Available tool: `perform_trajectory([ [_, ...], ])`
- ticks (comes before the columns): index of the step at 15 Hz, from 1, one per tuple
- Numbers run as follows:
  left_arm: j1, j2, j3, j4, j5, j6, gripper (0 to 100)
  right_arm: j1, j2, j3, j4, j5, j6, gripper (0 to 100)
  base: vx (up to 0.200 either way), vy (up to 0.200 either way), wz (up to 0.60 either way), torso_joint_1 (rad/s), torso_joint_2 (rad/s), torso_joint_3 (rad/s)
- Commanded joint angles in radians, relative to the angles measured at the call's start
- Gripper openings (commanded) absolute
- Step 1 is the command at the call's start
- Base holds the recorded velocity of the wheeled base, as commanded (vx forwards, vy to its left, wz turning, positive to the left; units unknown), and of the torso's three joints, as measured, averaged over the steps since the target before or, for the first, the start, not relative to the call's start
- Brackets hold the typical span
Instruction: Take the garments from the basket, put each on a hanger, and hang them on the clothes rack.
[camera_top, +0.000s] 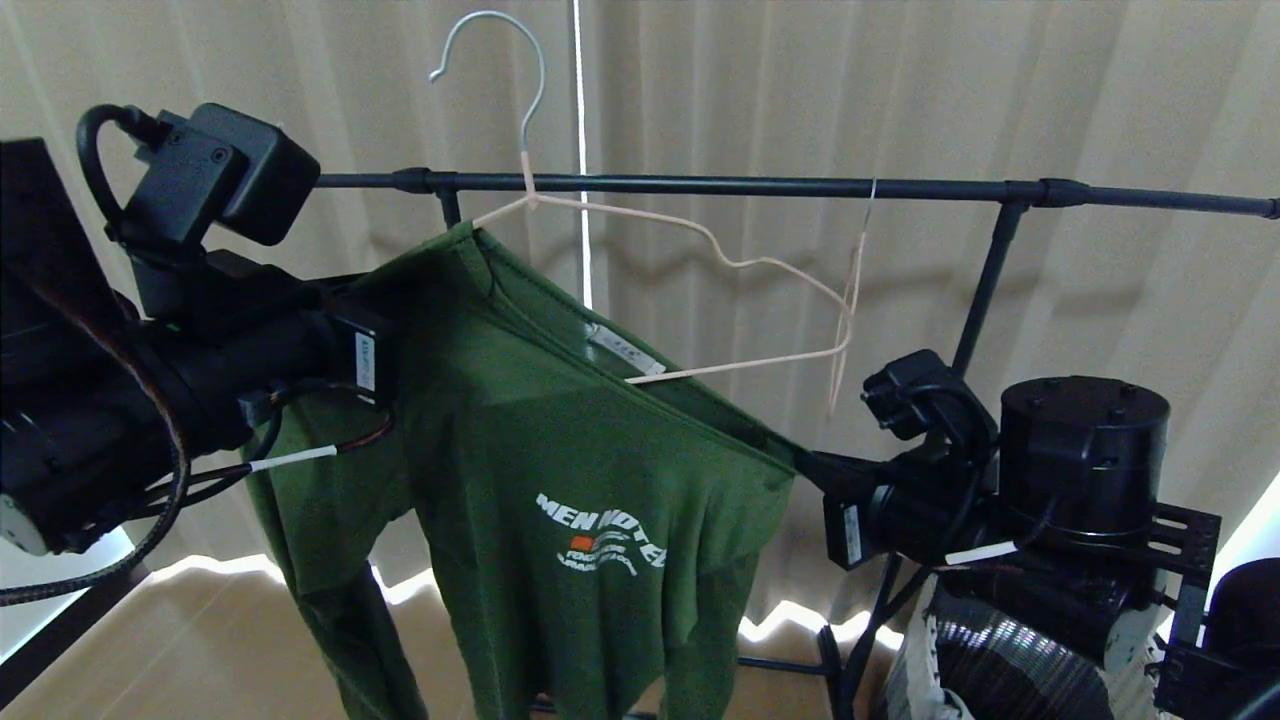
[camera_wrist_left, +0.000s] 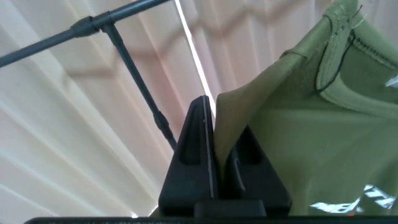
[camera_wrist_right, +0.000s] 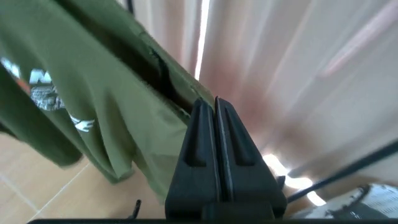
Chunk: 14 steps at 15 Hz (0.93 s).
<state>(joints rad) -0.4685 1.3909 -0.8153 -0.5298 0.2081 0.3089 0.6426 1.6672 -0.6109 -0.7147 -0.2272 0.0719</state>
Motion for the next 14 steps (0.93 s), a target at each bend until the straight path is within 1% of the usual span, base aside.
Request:
perform_trajectory([
  [1, 0.007, 0.000, 0.016, -0.001, 0.002, 0.001, 0, -0.032, -0.004, 0.000, -0.002, -0.001, 0.000, 0, 0.000, 0.000, 0.00, 0.000, 0.00, 0.000],
  [3, 0.014, 0.000, 0.030, 0.001, 0.005, 0.006, 0, -0.075, -0.024, -0.012, -0.002, 0.000, -0.001, 0, 0.000, 0.000, 0.00, 0.000, 0.00, 0.000],
  [4, 0.022, 0.000, 0.036, 0.001, 0.007, 0.019, 0, -0.084, -0.030, -0.017, -0.002, 0.000, -0.001, 0, 0.000, 0.000, 0.00, 0.000, 0.00, 0.000],
  [5, 0.053, -0.003, 0.058, -0.001, 0.007, 0.087, 0, -0.107, -0.038, -0.024, -0.003, 0.000, -0.001, 0, 0.000, 0.000, 0.00, 0.000, 0.00, 0.000],
  [6, 0.065, -0.003, 0.073, -0.003, 0.007, 0.131, 0, -0.118, -0.040, -0.035, -0.003, 0.000, 0.000, 0, 0.000, 0.000, 0.00, 0.000, 0.00, 0.000],
  [8, 0.073, -0.003, 0.099, -0.006, 0.005, 0.180, 0, -0.127, -0.050, -0.049, -0.005, 0.005, 0.003, 0, 0.000, 0.000, 0.00, 0.000, 0.00, 0.000],
  [11, 0.071, 0.005, 0.119, -0.006, 0.007, 0.183, 0, -0.110, -0.087, -0.049, -0.003, 0.019, 0.002, 0, 0.000, 0.000, 0.00, 0.000, 0.00, 0.000],
  [14, 0.070, 0.013, 0.110, -0.009, 0.007, 0.174, 0, -0.057, -0.127, -0.052, 0.004, 0.097, -0.006, 0, 0.000, 0.000, 0.00, 0.000, 0.00, 0.000],
])
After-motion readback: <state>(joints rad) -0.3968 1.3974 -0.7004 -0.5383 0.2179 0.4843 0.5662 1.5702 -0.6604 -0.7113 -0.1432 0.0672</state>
